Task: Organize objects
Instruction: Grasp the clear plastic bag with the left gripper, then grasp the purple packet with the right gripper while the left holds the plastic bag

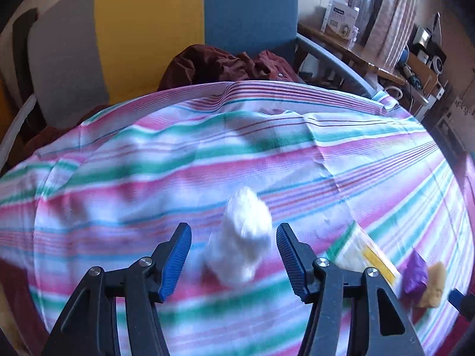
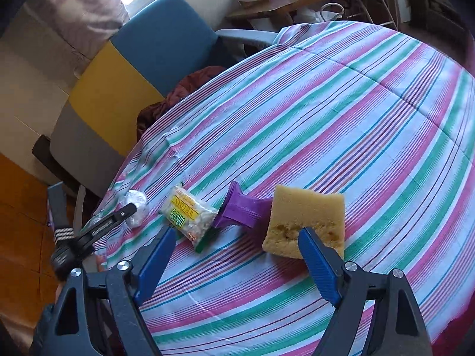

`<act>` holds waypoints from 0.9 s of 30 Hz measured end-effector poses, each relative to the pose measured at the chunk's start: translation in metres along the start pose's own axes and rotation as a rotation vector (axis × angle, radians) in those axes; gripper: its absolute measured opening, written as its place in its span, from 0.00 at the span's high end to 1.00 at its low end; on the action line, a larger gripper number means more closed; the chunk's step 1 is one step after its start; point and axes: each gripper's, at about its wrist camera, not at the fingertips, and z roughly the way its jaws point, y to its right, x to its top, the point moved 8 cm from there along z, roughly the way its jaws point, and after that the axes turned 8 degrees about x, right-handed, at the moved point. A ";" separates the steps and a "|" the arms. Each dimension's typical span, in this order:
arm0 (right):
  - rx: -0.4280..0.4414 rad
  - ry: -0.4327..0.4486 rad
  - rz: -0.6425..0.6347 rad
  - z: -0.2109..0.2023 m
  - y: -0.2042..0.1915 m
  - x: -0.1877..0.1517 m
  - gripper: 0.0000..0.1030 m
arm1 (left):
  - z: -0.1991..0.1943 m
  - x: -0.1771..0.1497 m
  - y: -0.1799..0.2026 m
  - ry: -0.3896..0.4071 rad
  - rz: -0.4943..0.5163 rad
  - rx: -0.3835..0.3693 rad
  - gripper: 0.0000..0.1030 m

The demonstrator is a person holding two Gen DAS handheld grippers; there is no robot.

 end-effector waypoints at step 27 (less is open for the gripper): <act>-0.038 0.023 -0.042 0.000 0.002 0.005 0.17 | -0.120 -0.216 0.035 0.069 0.168 -0.056 0.66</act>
